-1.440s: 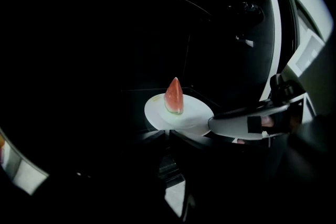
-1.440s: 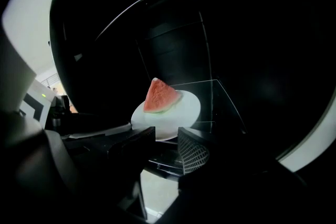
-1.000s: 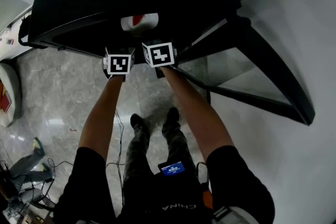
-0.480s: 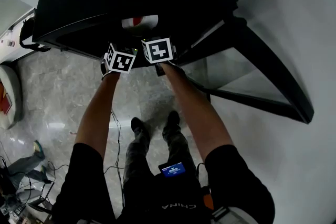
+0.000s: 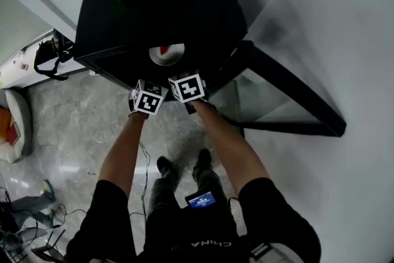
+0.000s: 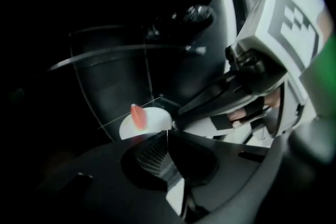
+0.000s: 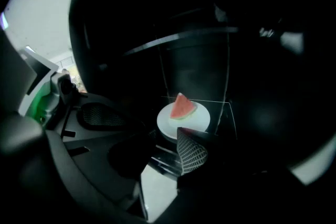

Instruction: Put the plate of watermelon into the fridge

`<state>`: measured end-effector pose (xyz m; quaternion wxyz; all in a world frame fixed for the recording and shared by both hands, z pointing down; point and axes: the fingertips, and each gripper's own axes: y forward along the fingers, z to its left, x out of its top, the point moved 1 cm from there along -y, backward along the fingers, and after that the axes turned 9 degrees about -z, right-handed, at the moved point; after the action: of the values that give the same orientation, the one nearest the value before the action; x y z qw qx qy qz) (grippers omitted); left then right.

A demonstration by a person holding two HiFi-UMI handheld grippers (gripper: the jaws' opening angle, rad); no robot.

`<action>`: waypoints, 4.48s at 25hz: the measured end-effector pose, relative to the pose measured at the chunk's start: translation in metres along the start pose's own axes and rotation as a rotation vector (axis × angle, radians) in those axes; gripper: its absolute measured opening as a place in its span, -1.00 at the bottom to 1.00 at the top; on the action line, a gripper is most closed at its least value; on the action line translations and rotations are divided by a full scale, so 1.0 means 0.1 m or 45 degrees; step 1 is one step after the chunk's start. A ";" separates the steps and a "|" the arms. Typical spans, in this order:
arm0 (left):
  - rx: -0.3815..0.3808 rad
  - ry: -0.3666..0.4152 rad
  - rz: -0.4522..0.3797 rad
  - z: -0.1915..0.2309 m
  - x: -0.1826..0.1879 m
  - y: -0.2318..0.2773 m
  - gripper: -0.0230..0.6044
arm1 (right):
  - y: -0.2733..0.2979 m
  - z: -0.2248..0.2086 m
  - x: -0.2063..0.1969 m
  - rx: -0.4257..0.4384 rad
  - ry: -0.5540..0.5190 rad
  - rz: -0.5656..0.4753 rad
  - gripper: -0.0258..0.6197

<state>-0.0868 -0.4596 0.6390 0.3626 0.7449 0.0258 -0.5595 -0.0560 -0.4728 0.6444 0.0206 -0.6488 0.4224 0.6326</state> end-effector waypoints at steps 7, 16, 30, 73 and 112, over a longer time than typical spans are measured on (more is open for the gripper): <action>-0.137 -0.247 -0.073 -0.51 0.35 -0.83 -0.87 | -0.93 0.29 0.27 0.069 0.006 -0.064 -0.53; -0.079 -0.275 -0.127 -0.66 0.40 -1.64 -0.87 | -1.80 0.67 0.38 0.139 -0.233 -0.058 -0.65; -0.025 -0.216 -0.118 -0.77 0.63 -1.75 -0.89 | -1.98 0.80 0.42 0.152 -0.244 -0.078 -0.84; -0.089 -0.299 0.044 -2.61 -1.41 -4.25 -0.88 | -3.86 2.74 -1.78 0.094 -0.330 0.065 -0.85; -0.019 -0.182 0.020 -3.38 -0.73 -3.96 -0.89 | -4.55 2.03 -1.82 0.135 -0.506 0.067 -0.87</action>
<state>-0.0146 0.0509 0.5361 0.3735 0.7005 -0.0019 -0.6081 0.0705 0.0280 0.5254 0.1212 -0.4979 0.4595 0.7254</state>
